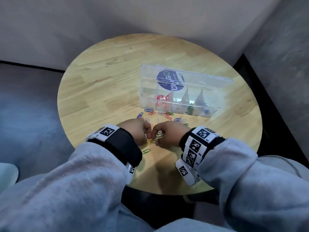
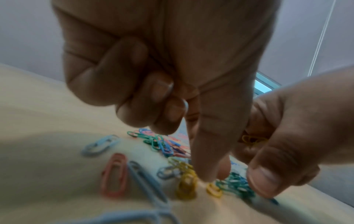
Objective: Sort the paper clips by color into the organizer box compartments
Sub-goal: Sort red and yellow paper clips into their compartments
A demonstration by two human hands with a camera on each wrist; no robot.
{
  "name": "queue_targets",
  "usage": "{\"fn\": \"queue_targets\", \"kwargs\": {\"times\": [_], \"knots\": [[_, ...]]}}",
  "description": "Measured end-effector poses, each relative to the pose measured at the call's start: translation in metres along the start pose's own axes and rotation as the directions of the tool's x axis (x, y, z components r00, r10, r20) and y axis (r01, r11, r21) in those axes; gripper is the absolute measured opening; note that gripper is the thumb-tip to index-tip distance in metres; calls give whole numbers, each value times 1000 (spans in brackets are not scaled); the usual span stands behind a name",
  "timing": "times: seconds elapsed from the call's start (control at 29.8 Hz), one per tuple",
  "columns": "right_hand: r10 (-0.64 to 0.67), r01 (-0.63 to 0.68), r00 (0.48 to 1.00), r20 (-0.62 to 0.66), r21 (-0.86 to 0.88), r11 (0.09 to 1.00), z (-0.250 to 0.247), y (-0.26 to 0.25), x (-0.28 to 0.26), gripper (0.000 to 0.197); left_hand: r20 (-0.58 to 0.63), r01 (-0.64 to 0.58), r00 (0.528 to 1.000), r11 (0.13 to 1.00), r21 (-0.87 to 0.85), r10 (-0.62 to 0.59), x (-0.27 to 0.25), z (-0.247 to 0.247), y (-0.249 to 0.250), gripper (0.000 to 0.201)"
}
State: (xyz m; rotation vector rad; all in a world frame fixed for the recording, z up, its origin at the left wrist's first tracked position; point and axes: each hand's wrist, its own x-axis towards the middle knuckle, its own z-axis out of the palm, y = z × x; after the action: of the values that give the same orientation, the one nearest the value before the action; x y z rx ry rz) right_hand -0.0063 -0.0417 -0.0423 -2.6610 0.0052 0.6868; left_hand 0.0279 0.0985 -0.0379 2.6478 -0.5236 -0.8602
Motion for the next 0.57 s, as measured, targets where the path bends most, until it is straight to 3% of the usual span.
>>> {"fn": "queue_targets", "kwargs": {"times": [0.3, 0.57], "knots": [[-46, 45, 999, -9, -72, 996, 1, 5, -4, 8, 6, 8, 1000, 998, 59, -9, 5, 3, -4, 14], [-27, 29, 999, 23, -115, 993, 6, -1, 2, 11, 25, 30, 999, 980, -195, -26, 5, -10, -15, 6]]}}
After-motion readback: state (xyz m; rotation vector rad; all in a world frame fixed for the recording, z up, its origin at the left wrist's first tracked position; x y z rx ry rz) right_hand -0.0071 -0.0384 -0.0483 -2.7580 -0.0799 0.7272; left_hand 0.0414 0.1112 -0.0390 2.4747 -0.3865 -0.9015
